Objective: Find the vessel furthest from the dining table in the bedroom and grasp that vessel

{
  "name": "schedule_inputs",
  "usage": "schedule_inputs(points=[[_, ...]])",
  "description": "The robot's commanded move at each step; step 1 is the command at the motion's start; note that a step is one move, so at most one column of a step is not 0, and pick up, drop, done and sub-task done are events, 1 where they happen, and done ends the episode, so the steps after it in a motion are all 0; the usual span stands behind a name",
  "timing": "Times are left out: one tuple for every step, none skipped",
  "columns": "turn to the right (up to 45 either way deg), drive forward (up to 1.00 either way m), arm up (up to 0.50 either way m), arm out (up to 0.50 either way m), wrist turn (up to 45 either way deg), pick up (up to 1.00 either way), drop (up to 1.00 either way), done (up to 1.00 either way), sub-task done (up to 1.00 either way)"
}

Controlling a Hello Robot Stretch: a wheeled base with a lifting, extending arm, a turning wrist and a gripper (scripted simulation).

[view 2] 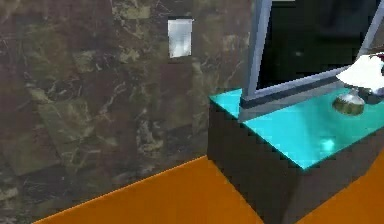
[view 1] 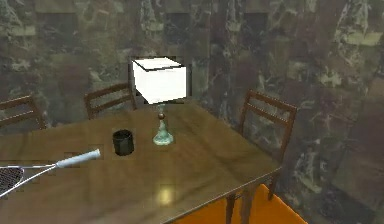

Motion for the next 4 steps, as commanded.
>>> schedule_inputs(points=[[45.0,0.00,0.00,0.00,0.0,0.00,0.00,0.00,0.00],[45.0,0.00,0.00,0.00,0.0,0.00,0.00,0.00,0.00],[3.0,0.00,0.00,0.00,0.0,0.00,0.00,0.00,0.00],[0.0,0.10,0.00,0.00,0.0,0.00,0.00,0.00,0.00]])
